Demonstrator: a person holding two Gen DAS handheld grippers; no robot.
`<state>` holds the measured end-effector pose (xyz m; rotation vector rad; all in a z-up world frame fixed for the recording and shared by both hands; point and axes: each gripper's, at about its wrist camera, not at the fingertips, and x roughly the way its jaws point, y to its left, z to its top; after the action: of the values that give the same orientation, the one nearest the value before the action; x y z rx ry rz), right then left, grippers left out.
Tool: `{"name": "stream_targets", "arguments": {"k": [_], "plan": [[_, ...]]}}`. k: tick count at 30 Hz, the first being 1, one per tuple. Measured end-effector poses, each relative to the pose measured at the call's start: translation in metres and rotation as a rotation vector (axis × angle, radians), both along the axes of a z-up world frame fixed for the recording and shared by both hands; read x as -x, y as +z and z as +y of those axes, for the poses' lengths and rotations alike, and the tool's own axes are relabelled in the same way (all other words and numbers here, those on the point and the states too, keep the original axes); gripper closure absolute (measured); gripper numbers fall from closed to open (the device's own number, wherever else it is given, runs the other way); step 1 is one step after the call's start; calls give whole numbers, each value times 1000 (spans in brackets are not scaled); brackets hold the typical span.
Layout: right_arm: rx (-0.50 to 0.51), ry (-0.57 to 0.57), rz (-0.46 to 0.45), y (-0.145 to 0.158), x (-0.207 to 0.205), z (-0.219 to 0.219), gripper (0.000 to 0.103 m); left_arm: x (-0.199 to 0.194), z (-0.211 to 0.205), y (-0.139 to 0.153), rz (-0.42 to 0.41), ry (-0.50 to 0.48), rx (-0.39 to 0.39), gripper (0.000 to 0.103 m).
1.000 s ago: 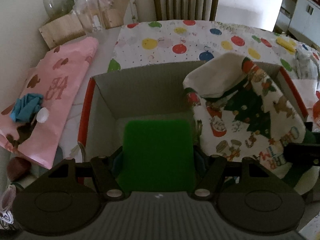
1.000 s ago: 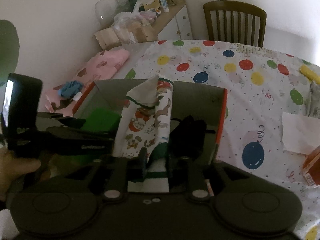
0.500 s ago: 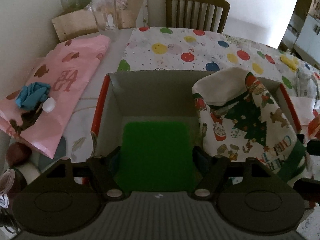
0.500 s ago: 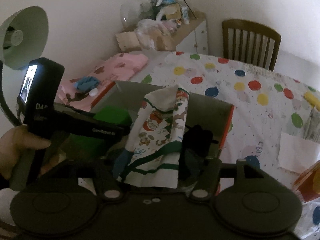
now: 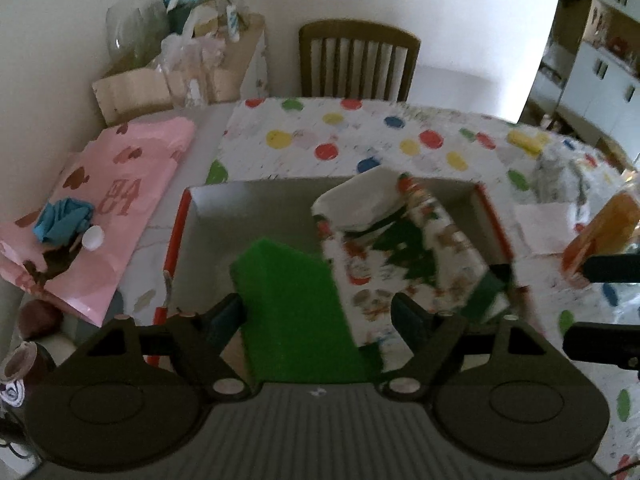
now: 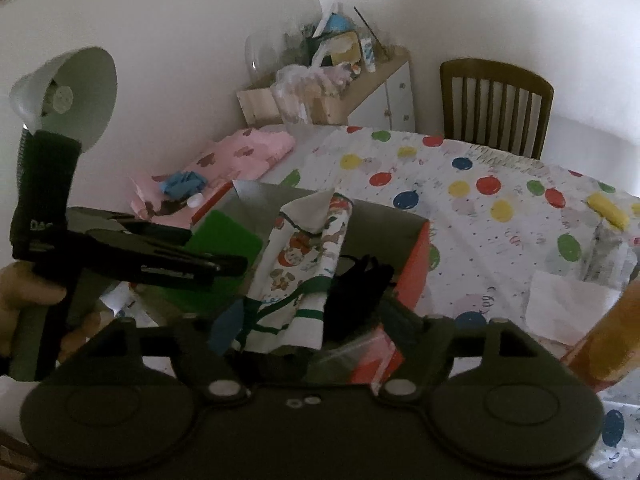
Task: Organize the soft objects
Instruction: 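Open both grippers and move them back over the table toward the white napkin, then grasp the white paper napkin with the left gripper while the right gripper grasps the white fluffy towel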
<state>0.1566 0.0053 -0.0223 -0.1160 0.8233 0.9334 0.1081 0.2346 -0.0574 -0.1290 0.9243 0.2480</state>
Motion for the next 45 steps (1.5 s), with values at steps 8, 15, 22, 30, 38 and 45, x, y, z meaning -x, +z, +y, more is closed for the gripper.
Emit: {"name": "stream_targets", "arguments": {"k": [8,15,22,30,38,45], "plan": [[-53,-18,-9,20,-5,-42,15,12,-35,29,-99,-57,33,13],[-85,-56,-28,39,-20,-89,10,6,-77,44,-173,-122,90,2],[-88,-150,-85,65,-49,-151,7,-19,-123,53,-191,-175,100,0],[-64,-328,-100,75,-107,-219,7,-74,-164,48,-145,-189,128,0],[-1,-445,-3,45,-174,-248,9,-142,-195,30,-105,-200,143,0],[68,-473,95,1,-222,-246,16,-202,-196,-7,-29,-167,195,0]]}}
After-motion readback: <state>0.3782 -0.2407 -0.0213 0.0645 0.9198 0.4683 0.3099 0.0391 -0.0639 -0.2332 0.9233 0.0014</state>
